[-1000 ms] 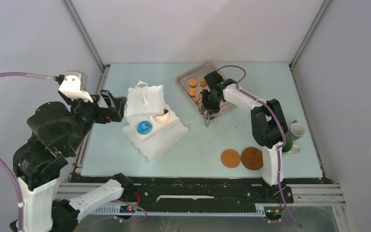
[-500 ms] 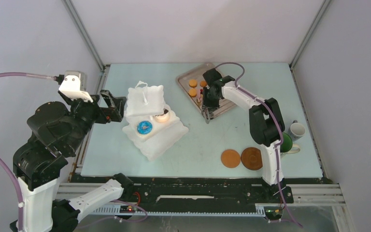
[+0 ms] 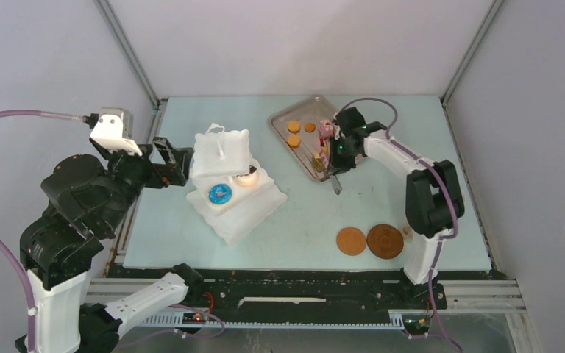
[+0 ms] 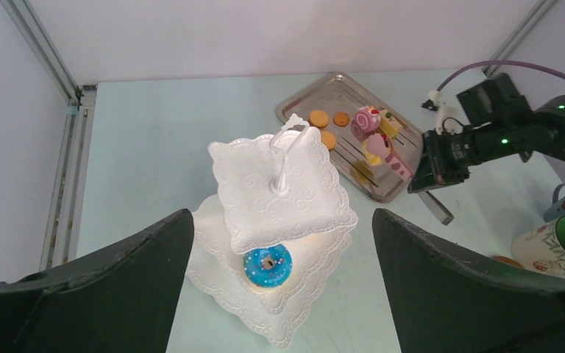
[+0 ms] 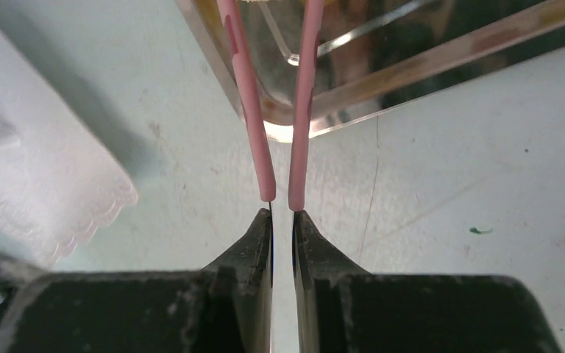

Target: Serve the afternoon tea

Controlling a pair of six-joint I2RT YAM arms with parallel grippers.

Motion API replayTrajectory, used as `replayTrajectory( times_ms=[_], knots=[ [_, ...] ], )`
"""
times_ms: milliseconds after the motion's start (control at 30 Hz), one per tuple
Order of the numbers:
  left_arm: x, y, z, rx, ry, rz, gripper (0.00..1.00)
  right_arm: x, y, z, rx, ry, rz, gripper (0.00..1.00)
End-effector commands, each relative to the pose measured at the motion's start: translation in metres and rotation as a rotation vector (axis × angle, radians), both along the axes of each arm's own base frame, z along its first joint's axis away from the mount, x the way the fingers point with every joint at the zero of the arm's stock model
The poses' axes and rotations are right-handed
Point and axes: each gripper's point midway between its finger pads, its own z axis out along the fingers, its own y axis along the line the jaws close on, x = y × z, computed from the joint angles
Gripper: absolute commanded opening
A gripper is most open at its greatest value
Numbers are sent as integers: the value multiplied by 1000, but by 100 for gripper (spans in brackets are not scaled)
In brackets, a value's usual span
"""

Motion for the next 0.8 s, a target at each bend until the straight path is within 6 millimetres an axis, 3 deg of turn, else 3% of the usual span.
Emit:
replayTrajectory(
  times_ms=[0, 200, 467, 767],
  knots=[
    [1, -4, 5, -10, -17, -19, 99, -12, 13, 37, 195, -95, 188, 4],
    [1, -10, 7, -41, -5, -37, 99, -51, 59, 37, 267, -132, 420, 5],
    [-3, -15, 11, -74, 7, -58, 98, -68, 127, 36, 370, -175, 503, 6],
    [-4, -15, 13, -89, 11, -62, 97, -73, 156, 19, 388, -187, 536, 6]
  ],
)
